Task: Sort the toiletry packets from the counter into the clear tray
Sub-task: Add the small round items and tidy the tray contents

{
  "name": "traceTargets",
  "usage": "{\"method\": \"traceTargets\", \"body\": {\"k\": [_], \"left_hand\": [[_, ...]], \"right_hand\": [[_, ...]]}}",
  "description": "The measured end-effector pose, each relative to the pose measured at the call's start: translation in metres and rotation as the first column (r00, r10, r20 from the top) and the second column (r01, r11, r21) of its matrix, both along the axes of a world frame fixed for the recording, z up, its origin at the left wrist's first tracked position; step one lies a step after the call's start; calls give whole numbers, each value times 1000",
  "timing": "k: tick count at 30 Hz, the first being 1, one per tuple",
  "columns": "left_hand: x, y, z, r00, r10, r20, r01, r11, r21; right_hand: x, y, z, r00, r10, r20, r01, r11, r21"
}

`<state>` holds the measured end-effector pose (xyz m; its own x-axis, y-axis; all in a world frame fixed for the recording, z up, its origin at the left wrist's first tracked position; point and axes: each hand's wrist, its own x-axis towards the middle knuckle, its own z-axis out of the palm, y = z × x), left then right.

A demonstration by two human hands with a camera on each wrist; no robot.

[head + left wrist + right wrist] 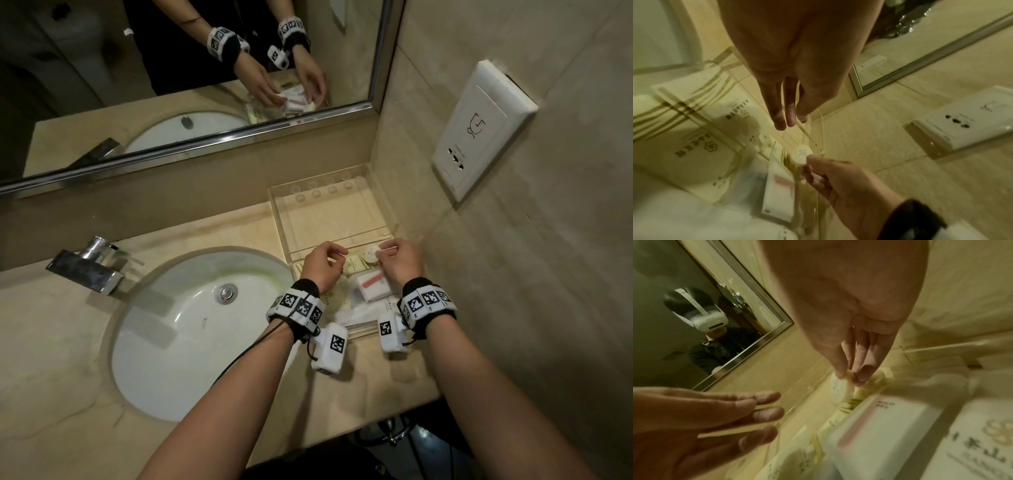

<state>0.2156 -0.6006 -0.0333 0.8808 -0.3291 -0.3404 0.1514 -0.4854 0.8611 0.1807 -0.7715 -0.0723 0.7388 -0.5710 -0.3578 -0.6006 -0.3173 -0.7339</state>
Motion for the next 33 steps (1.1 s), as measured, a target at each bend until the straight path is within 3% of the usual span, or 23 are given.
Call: {"method": "traceTargets", "body": {"k": [11,17,26,33], "left_hand": [[-3,-25,-8,959,-275,70,250,936,249],[-4,-44,-19,897,-437,66,388,851,354],[-2,-65,-39,821,-566,71,405,666,626],[1,-63,-45,884,-454,107,336,778,531]], "right_hand": [[-7,-4,-12,999,31,-14,-33,981,-190],[-19,-1,-13,996,91,-20,-93,951,-295],[-28,2,-19,982,180,-52,-187,930,-316],[-29,1,-21,982,181,-46,-186,924,-335]]}}
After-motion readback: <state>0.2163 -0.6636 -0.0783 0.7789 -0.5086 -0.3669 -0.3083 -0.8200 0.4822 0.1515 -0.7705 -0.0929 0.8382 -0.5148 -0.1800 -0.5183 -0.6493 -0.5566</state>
